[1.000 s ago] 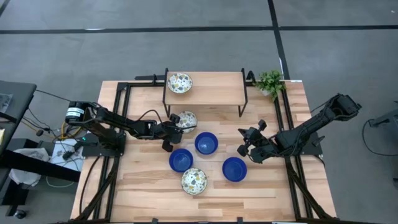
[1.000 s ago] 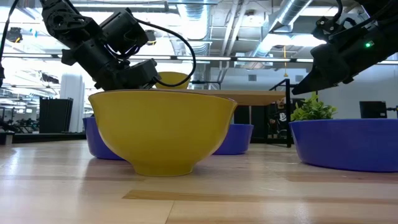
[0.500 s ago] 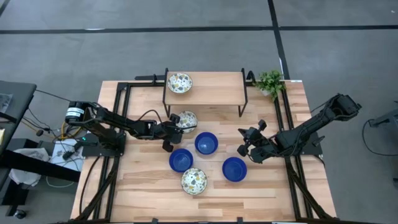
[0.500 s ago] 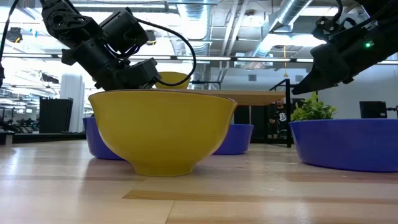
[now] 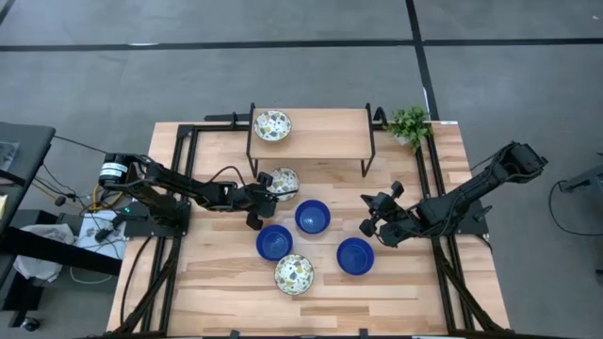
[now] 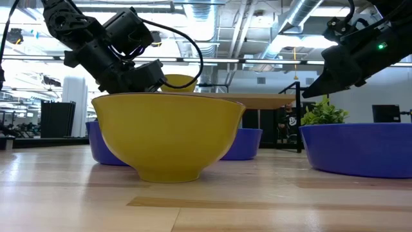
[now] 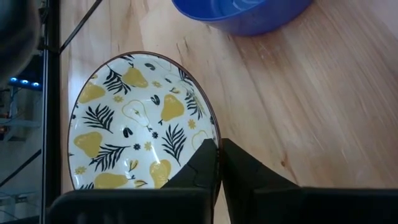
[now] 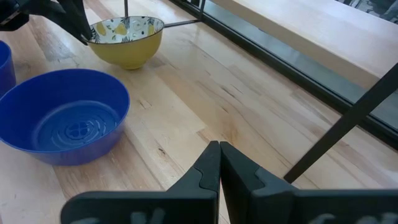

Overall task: Pick & Place Mini bowls
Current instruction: Stack the white pattern bowl on the top of the white pattern bowl on the shelf

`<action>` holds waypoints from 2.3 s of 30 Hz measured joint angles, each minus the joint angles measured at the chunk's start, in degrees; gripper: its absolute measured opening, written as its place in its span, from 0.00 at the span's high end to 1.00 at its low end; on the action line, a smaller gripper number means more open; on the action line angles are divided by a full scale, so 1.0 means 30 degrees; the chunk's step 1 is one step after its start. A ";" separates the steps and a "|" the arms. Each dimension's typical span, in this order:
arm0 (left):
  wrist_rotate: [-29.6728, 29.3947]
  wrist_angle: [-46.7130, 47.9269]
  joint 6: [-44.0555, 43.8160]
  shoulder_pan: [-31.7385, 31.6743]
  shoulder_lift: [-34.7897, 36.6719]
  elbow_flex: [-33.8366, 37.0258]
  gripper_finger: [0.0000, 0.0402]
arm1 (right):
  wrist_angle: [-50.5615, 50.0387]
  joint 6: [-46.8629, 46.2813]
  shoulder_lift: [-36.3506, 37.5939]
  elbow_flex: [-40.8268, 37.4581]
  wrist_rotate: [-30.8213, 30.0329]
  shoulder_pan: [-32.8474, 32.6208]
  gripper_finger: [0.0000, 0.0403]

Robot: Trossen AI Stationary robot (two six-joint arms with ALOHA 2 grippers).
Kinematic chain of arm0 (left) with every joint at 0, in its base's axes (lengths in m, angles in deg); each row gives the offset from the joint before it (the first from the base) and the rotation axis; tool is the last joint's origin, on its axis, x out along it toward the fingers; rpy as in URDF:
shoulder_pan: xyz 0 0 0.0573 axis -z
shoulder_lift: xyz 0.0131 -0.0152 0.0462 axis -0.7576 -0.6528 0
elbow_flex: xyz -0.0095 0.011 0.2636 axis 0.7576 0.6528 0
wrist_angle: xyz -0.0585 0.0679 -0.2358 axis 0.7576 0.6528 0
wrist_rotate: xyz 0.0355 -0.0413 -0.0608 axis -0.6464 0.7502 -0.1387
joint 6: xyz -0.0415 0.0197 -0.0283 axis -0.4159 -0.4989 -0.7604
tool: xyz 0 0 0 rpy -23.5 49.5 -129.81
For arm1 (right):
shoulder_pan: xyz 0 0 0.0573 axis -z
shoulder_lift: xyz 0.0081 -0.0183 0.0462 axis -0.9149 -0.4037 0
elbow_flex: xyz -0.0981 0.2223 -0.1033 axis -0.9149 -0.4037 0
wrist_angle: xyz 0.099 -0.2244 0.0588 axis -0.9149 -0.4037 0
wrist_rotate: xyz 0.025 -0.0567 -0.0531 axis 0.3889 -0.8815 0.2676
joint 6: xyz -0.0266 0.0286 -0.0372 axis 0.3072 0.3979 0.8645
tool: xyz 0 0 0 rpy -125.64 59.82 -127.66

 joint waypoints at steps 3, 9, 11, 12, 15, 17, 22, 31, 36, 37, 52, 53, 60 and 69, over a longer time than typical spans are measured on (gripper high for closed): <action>-0.0007 -0.0082 -0.0003 0.0000 0.0003 -0.0007 0.96 | 0.0000 -0.0007 0.0000 0.0000 0.0007 -0.0007 1.00; -0.0003 -0.0088 -0.0007 0.0000 0.0007 -0.0009 0.97 | 0.0022 0.0001 0.0000 0.0000 0.0494 -0.0007 1.00; -0.0007 -0.0107 -0.0005 0.0000 0.0007 -0.0012 0.96 | 0.0043 0.0001 0.0000 0.0000 0.0590 0.0001 1.00; -0.0007 -0.0129 -0.0010 0.0000 0.0007 -0.0007 0.96 | 0.0090 0.0001 0.0000 0.0000 0.0662 -0.0007 1.00; -0.0006 -0.0218 -0.0010 0.0000 0.0007 -0.0014 0.96 | 0.0595 0.0790 -0.0005 0.0000 0.1506 -0.0007 1.00; 0.0000 -0.0223 -0.0017 0.0000 0.0007 -0.0011 0.96 | 0.1601 0.1957 -0.0002 0.0000 0.2634 -0.0007 1.00; -0.0007 -0.0234 -0.0068 0.0000 0.0007 -0.0007 0.96 | 0.5537 0.6061 -0.0006 0.0000 0.6488 -0.0007 1.00; 0.0000 -0.0234 -0.0075 0.0000 0.0007 -0.0007 0.96 | 1.0745 1.1371 -0.0007 0.0000 1.2976 -0.0559 1.00; 0.0000 -0.0234 -0.0141 0.0000 0.0007 -0.0007 0.96 | 1.0644 1.1415 -0.0007 0.0000 1.2967 -0.0710 1.00; 0.0000 -0.0234 -0.0141 0.0000 0.0007 -0.0007 0.96 | 1.0637 1.1378 -0.0007 0.0000 1.2961 -0.0678 1.00; 0.0000 -0.0347 -0.0141 0.0000 0.0007 -0.0011 0.97 | 1.0514 1.1337 -0.0007 0.0000 1.2932 -0.0633 1.00; 0.0000 -0.0358 -0.0141 0.0000 0.0007 -0.0008 0.97 | 1.0520 1.1337 -0.0007 0.0000 1.2939 -0.0633 1.00; -0.0235 -0.0614 -0.0118 0.0379 0.0007 -0.0014 0.97 | 1.0520 1.1337 -0.0007 0.0000 1.2932 -0.0633 1.00; -0.0443 -0.0823 -0.0191 0.1389 0.0939 -0.0036 0.97 | 1.0520 1.1330 -0.0007 0.0000 1.2932 -0.0633 1.00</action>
